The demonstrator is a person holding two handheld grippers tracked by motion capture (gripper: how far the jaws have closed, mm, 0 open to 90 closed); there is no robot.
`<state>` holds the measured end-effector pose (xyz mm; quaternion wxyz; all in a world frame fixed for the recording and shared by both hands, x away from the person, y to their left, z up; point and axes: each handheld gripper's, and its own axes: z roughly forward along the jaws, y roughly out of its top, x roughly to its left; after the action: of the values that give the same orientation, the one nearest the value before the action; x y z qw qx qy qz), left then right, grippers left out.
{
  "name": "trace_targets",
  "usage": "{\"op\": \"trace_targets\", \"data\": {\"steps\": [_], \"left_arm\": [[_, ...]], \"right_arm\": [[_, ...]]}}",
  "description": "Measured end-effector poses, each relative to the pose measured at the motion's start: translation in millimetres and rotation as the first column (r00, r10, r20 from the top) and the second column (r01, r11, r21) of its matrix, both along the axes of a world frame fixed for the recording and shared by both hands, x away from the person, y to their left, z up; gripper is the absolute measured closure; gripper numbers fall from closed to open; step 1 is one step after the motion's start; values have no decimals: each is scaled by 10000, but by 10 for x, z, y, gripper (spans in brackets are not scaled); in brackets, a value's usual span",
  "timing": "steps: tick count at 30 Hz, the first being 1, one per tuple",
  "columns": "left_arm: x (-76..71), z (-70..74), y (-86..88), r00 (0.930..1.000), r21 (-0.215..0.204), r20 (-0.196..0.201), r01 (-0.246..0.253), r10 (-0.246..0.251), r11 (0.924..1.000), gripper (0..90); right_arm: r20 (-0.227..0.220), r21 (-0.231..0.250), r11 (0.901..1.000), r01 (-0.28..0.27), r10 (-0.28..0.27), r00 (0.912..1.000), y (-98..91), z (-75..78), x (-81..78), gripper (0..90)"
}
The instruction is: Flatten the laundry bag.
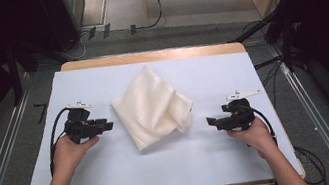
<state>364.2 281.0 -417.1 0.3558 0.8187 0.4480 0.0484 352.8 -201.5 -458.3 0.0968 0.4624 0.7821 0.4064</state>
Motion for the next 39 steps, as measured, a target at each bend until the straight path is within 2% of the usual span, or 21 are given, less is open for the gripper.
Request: {"op": "trace_targets", "data": {"steps": [2, 5, 7, 9, 12, 13, 16, 18, 24, 28, 33, 39], "left_arm": [[-3, 7, -8, 10000, -55, 5, 8, -8, 10000, 551], [-21, 23, -13, 10000, -240, 11, 27, -27, 9997, 526], [-29, 35, -19, 9999, -326, 27, 113, -112, 9994, 490], [-32, 40, -19, 9998, -405, 51, 205, -203, 9990, 432], [-41, 41, -2, 9999, -484, 24, 121, -120, 9988, 382], [-34, 30, 20, 9999, -595, -107, 52, -58, 9982, 375], [-13, 23, 31, 9995, -696, -297, 29, -50, 9976, 373], [-5, 22, 25, 9991, -831, -406, 51, -85, 9965, 375], [4, 27, -12, 9991, -614, -387, 162, -186, 9980, 354], [8, 30, -12, 9988, -631, -453, 139, -168, 9979, 377], [-9, 37, -26, 9992, -400, -314, 226, -238, 9989, 396], [-26, 48, -25, 9993, -362, -318, 195, -207, 9992, 411]], "right_arm": [[132, -10, 10000, -86, 87, 9999, 27, 3, -7, 163], [244, 14, 9999, -169, 169, 9996, 50, 10, -18, 159], [349, 23, 9995, -324, 323, 9989, 79, 20, -50, 206], [320, 83, 9980, -634, 631, 9975, 82, 24, -67, 298], [360, 76, 9967, -804, 800, 9961, 76, 27, -73, 337], [368, 48, 9964, -844, 841, 9958, 68, 42, -83, 373], [580, -314, 9962, -816, 833, 9948, 66, 61, -116, 412], [530, -428, 9960, -781, 803, 9954, 68, 70, -132, 451], [551, -90, 9967, -809, 813, 9952, 77, 109, -157, 463], [457, 47, 9961, -886, 883, 9950, 75, 120, -168, 463], [345, 4, 9964, -849, 849, 9958, 70, 120, -173, 465], [303, 13, 9967, -805, 805, 9963, 61, 123, -169, 475]]}}
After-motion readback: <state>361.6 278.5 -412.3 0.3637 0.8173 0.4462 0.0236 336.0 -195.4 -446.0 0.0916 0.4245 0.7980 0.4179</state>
